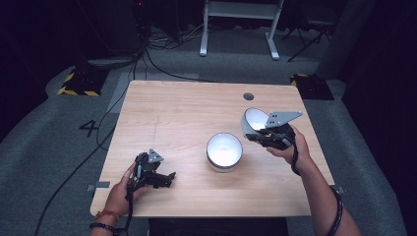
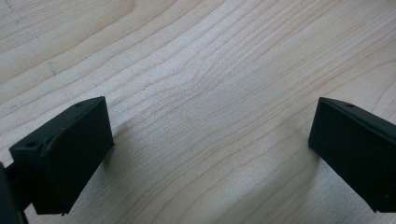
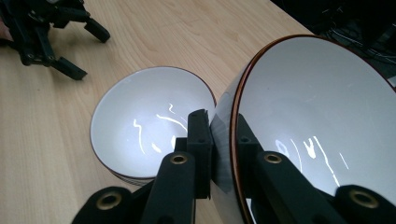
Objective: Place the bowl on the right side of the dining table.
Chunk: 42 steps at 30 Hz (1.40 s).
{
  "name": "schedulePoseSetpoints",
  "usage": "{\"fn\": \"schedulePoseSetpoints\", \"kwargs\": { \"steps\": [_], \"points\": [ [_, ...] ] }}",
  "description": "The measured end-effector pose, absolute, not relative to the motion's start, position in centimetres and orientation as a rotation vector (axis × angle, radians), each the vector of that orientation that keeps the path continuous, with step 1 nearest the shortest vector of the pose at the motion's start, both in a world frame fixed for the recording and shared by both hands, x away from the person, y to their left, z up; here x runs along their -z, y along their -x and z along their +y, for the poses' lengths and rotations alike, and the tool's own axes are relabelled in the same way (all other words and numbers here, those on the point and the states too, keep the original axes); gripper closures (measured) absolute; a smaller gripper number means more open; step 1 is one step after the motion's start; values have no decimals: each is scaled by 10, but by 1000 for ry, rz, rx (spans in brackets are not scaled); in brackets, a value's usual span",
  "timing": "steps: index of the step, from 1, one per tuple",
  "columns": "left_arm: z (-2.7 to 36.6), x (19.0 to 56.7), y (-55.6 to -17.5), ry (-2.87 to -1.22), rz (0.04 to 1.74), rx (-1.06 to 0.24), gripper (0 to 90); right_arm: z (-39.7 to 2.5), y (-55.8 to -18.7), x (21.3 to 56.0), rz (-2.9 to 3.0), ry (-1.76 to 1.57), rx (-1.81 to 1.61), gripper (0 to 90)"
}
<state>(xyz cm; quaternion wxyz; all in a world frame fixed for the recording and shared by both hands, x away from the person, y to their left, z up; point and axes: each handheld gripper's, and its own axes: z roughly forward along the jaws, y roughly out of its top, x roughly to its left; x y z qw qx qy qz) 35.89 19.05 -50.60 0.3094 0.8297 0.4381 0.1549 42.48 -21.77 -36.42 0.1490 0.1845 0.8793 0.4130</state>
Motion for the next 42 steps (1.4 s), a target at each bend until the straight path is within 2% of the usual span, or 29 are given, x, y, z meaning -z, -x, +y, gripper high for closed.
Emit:
{"fn": "schedulePoseSetpoints", "kwargs": {
  "steps": [42],
  "points": [
    [191, 506, -359, -2192, 1157, -409, 0, -255, -492, 413, 2481, -832, -991, 823]
  ]
}}
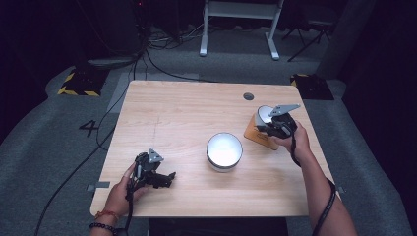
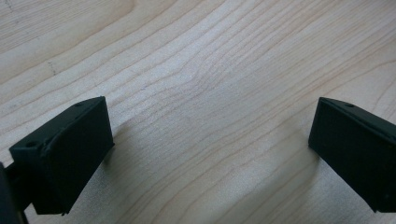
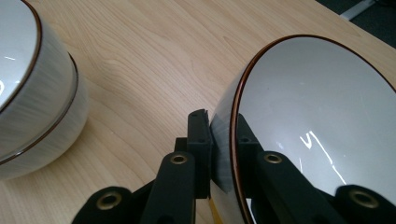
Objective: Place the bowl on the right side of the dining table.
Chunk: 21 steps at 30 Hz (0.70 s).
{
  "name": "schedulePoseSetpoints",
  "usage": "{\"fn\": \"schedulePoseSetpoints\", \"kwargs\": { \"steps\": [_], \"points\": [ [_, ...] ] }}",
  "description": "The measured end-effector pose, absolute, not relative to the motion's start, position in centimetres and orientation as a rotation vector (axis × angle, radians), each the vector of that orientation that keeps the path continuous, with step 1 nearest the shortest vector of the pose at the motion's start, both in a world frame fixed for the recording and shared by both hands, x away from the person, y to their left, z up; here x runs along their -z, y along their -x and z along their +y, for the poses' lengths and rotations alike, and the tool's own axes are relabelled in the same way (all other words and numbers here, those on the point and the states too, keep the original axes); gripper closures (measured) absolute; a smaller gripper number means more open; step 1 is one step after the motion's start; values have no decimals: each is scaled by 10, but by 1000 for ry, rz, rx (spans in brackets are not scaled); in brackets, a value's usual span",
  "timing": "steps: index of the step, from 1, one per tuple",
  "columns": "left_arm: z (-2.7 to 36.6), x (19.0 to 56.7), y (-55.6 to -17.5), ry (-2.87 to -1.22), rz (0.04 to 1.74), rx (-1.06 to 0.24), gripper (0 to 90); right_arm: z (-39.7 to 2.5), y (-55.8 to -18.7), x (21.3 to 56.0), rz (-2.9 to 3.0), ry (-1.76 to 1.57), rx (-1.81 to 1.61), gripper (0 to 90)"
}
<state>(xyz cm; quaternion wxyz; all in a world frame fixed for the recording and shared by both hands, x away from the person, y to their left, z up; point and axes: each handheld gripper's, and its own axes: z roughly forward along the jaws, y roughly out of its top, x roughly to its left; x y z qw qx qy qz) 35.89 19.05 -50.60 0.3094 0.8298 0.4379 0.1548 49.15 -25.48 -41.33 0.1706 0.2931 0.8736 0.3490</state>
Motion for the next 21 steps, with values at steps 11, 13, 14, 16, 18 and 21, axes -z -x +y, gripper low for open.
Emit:
{"fn": "schedulePoseSetpoints", "kwargs": {
  "steps": [11, 13, 14, 16, 18, 21],
  "points": [
    [191, 506, -359, -2192, 1157, -407, 0, -256, -505, 423, 2481, -867, -956, 823],
    [191, 506, -359, -2194, 1154, -407, 0, -256, -508, 426, 2480, -891, -948, 822],
    [191, 506, -359, -2194, 1154, -407, 0, -255, -508, 427, 2480, -902, -952, 823],
    [191, 506, -359, -2195, 1154, -407, 0, -255, -509, 428, 2481, -899, -934, 822],
    [191, 506, -359, -2194, 1154, -407, 0, -255, -510, 428, 2481, -913, -924, 823],
    [190, 506, -359, -2192, 1158, -408, 0, -255, -512, 432, 2485, -918, -888, 822]
  ]
}}
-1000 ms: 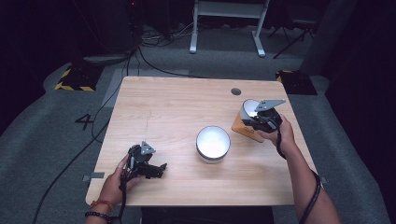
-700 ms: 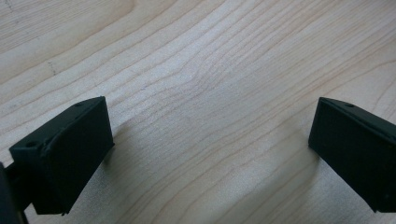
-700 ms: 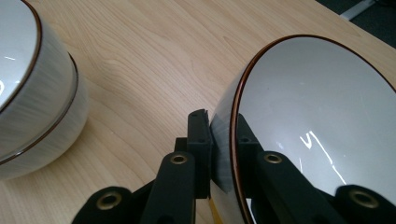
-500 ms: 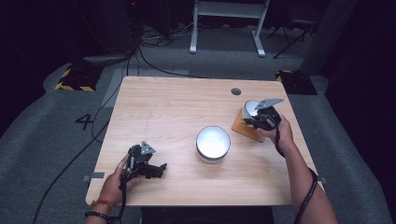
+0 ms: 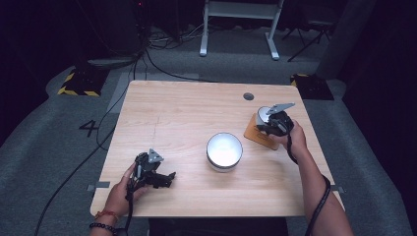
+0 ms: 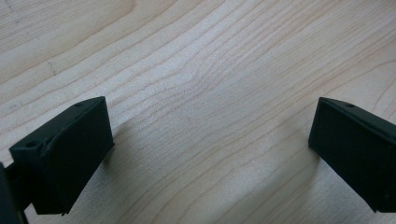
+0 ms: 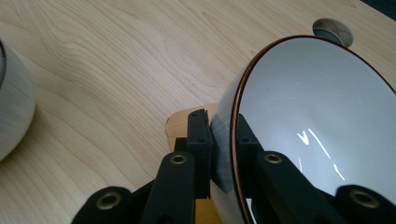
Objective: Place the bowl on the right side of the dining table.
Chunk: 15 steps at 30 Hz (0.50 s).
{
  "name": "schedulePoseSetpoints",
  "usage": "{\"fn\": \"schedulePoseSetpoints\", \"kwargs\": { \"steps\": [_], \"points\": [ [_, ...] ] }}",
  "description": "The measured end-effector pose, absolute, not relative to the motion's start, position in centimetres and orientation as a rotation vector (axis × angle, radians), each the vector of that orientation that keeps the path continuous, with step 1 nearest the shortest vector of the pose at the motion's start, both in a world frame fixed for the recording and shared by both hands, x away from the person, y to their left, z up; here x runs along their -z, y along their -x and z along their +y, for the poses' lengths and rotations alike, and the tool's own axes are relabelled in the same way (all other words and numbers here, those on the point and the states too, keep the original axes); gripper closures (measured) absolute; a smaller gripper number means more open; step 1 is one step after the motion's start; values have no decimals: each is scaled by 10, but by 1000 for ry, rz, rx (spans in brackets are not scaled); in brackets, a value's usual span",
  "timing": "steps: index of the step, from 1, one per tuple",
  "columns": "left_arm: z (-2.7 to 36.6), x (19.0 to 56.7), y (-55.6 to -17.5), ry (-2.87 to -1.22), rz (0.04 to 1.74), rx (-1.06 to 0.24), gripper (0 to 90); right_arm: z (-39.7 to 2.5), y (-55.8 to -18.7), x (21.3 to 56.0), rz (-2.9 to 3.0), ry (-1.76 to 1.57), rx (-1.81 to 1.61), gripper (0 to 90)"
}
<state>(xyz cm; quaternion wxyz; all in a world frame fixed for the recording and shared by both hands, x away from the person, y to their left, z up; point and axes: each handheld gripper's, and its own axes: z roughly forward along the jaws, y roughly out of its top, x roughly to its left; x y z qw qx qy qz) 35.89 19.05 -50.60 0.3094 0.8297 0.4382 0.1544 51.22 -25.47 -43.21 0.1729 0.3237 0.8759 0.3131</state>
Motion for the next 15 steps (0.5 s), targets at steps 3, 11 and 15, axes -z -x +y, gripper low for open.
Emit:
{"fn": "schedulePoseSetpoints", "kwargs": {
  "steps": [3, 11, 15],
  "points": [
    [191, 506, -359, -2195, 1153, -407, 0, -255, -514, 436, 2487, -893, -854, 821],
    [191, 506, -359, -2194, 1155, -407, 0, -255, -514, 445, 2479, -953, -851, 818],
    [191, 506, -359, -2194, 1155, -408, 0, -255, -514, 446, 2478, -927, -857, 819]
  ]
}}
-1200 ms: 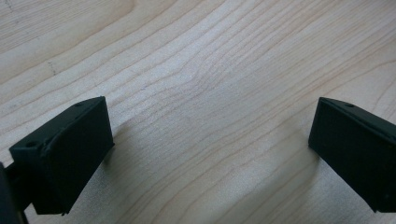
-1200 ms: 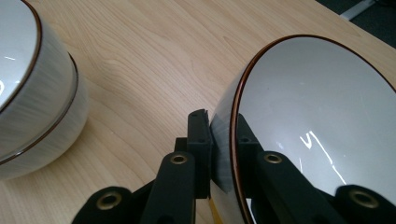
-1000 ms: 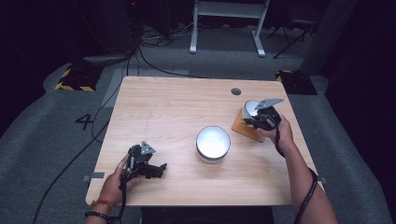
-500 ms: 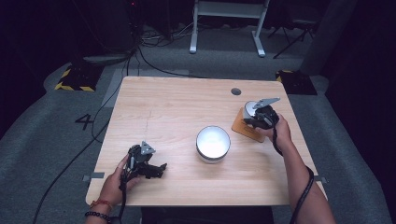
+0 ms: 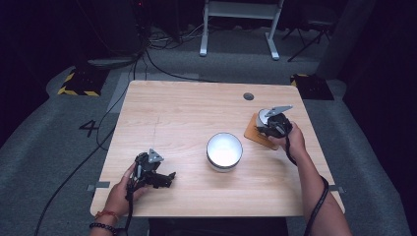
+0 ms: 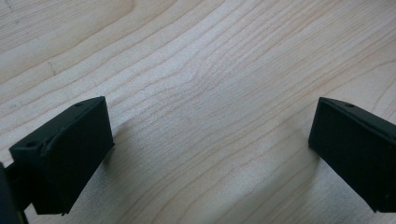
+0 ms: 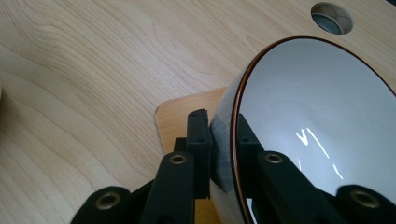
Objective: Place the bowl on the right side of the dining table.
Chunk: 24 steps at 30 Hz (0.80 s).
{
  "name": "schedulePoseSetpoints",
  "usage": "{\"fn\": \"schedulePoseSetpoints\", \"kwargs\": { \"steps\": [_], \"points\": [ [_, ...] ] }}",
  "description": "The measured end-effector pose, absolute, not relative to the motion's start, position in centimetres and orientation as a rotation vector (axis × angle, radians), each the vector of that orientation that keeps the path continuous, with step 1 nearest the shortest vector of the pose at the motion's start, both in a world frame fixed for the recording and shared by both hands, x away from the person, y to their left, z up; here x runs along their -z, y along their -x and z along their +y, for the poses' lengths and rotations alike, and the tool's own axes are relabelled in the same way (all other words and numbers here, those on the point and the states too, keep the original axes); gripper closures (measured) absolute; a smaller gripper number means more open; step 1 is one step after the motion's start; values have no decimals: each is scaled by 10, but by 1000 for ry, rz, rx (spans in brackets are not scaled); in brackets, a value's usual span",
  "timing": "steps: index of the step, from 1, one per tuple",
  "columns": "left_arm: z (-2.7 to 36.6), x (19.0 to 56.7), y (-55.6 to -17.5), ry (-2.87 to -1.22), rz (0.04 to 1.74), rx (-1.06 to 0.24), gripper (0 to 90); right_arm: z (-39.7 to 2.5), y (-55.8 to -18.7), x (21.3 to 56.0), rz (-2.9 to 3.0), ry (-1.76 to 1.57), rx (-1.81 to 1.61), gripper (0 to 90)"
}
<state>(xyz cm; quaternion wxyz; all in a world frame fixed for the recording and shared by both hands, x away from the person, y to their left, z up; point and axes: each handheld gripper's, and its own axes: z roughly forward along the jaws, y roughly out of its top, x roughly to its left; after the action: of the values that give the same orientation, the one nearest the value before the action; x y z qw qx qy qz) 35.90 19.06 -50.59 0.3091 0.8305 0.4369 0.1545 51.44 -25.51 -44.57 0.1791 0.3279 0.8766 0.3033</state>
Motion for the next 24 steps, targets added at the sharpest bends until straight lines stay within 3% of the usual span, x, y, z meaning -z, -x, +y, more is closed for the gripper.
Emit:
{"fn": "schedulePoseSetpoints", "kwargs": {
  "steps": [24],
  "points": [
    [191, 506, -359, -2195, 1154, -407, 0, -250, -509, 442, 2522, -938, -883, 809]
  ]
}}
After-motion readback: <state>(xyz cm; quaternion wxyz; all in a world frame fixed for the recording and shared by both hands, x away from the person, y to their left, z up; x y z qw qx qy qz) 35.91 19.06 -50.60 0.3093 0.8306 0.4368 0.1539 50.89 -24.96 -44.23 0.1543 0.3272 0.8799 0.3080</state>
